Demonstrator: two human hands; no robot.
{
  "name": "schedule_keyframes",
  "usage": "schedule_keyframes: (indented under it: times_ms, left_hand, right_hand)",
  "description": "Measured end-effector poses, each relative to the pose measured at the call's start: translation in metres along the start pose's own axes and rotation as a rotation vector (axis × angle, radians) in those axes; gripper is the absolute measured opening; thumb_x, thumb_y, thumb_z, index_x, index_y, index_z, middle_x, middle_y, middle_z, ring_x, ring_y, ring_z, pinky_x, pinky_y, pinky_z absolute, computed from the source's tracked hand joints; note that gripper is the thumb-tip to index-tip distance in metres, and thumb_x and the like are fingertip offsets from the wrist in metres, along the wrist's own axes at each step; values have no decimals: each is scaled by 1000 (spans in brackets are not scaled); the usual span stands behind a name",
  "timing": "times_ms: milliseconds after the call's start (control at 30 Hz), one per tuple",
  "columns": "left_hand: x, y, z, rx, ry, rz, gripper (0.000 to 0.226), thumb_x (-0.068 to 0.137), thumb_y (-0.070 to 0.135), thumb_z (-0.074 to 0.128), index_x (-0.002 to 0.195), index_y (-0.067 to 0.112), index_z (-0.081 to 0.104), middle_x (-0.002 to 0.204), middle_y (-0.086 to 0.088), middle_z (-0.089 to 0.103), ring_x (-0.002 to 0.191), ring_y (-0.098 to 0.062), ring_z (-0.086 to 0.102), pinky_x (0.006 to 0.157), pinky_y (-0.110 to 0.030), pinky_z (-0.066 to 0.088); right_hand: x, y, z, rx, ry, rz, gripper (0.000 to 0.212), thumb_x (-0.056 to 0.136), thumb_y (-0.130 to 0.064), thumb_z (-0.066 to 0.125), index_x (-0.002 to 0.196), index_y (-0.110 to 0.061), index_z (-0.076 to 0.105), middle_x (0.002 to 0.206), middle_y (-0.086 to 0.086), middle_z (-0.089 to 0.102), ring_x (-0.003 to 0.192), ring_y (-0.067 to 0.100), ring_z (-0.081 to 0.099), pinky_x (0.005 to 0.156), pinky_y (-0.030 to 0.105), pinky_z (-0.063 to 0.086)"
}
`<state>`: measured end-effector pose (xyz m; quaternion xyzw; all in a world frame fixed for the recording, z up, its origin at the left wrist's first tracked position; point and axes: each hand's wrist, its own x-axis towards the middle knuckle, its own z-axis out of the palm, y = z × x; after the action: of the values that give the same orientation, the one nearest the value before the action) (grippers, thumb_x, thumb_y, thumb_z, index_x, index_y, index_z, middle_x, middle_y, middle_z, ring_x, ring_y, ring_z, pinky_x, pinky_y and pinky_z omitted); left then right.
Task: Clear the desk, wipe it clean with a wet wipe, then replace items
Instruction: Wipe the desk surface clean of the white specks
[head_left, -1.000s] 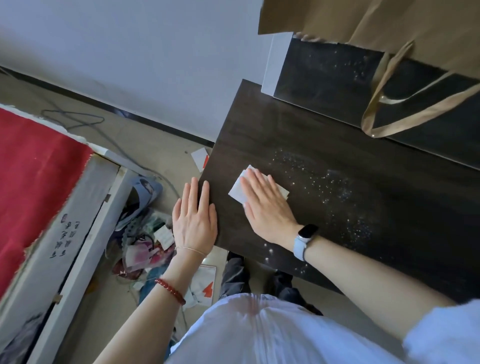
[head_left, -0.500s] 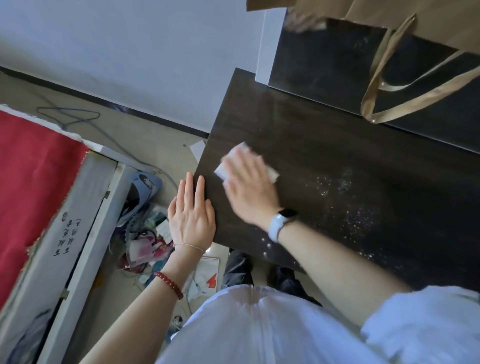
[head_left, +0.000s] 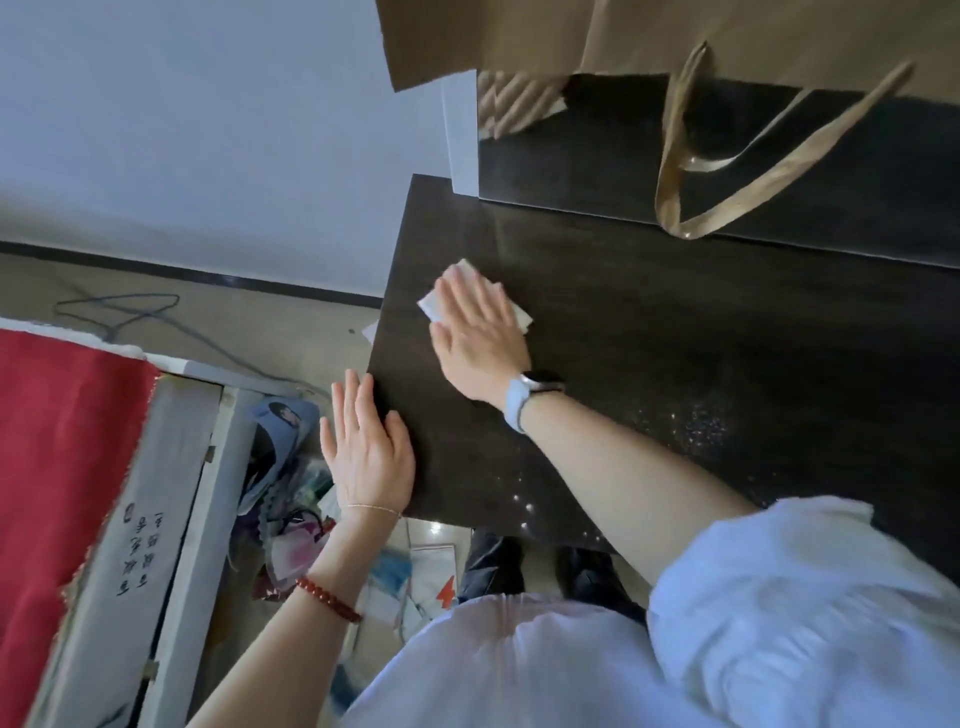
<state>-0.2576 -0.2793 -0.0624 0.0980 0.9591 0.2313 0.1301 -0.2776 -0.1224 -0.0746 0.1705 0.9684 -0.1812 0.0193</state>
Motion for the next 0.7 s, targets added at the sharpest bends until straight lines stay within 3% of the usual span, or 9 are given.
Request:
schedule_keyframes:
  times_ms: [100,167,267,367,433,500,600,633,700]
  left_hand:
    - [9,2,-5,29,4,21,48,95,18,33,141,10,25,153,-10,15,142,-25,5,115,-47,6]
    - [11,9,-3,109,-15,103,51,92,26,29,141,11,25,153,-11,15,142,-28,5,113,-50,6]
    - [8,32,12,213,-89,296,60,87,39,20,142,15,25,153,-10,16,142,-29,7,111,-54,3]
    - [-1,51,30,268,-159,379,63,85,43,14,142,19,26,154,-8,16,142,-27,6,110,-55,0]
    - [-6,55,37,285,-170,368,64,84,44,12,142,21,26,154,-6,16,142,-25,6,111,-54,-1]
    - [-5,56,37,263,-161,332,60,86,42,14,140,23,31,153,-4,19,142,-22,7,111,-52,-1]
    - [-1,58,31,210,-145,308,51,88,36,20,135,25,39,151,-2,25,141,-20,12,112,-50,3]
    - [-1,59,30,208,-143,311,49,90,34,21,134,25,40,151,-2,26,141,-20,13,112,-49,3]
    - [-2,60,29,215,-143,311,42,95,28,27,134,24,41,151,-2,25,141,-20,12,112,-49,3]
  right_hand:
    - [-16,-5,2,-26,-76,-133,53,99,-31,25,146,-14,10,156,3,5,143,19,-1,115,36,-5]
    - [-37,34,-8,-8,-2,-31,52,97,-31,23,145,-11,18,155,7,13,143,22,8,116,41,4]
    - [-93,119,-28,-86,142,375,59,92,-34,13,141,-4,25,150,18,23,139,33,21,112,48,18]
    - [-142,179,-49,-27,206,829,60,93,-33,14,143,-1,17,152,22,15,140,35,13,114,51,14]
    - [-139,171,-46,22,258,944,61,92,-34,16,143,0,16,152,22,14,141,34,11,114,51,12]
    - [-126,126,-29,9,287,745,61,90,-36,21,140,-1,27,149,21,25,138,35,21,112,50,16]
    - [-134,48,-1,-72,133,212,54,92,-33,28,139,-7,33,148,12,31,139,27,23,113,45,17]
    - [-144,41,0,-90,78,119,53,93,-33,27,140,-9,31,149,9,30,140,24,20,114,43,16]
    - [-163,70,-10,-101,79,125,53,94,-33,24,141,-10,30,150,7,30,140,22,21,115,43,18]
